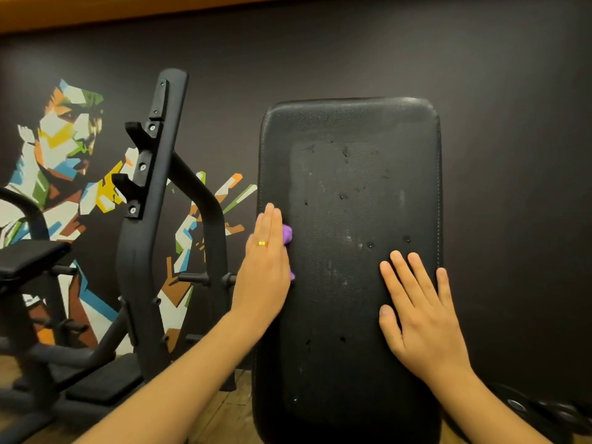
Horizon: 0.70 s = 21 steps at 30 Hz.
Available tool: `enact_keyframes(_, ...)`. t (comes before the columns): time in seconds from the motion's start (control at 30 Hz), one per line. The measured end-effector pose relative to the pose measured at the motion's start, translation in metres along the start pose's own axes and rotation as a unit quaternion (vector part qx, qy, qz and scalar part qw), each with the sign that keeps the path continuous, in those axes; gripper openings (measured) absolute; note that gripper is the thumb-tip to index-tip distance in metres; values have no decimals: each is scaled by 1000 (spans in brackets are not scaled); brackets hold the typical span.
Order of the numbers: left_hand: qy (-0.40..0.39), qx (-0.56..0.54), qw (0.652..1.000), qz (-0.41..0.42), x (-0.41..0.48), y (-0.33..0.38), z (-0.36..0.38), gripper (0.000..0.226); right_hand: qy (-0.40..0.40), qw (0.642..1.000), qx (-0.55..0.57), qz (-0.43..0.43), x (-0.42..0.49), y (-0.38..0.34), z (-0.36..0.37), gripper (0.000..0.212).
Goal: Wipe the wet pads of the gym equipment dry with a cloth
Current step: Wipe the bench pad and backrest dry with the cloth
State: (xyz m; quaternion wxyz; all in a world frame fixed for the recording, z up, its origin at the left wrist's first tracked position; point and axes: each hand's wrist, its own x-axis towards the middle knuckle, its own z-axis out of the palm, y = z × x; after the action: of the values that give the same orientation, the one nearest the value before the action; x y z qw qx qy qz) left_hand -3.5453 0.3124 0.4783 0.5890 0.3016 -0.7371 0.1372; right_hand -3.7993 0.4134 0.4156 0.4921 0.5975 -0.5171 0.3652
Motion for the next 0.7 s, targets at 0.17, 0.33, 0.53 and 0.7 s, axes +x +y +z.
enact_keyframes(0.17,-1,26,1000,4,-58,-1,7,63,-16,1000,-1,7,0,-1,-2,64)
enact_keyframes(0.33,-24,152,988,21,-53,-9,8,75,-11,1000,4,8,0,-2,-2,63)
enact_keyframes(0.53,-5,121,992,34,-13,-3,-5,78,1,1000,7,5,-1,0,0,63)
enact_keyframes(0.7,2,92,996,-2,-22,2,5,66,-3,1000,3,5,0,-1,-1,63)
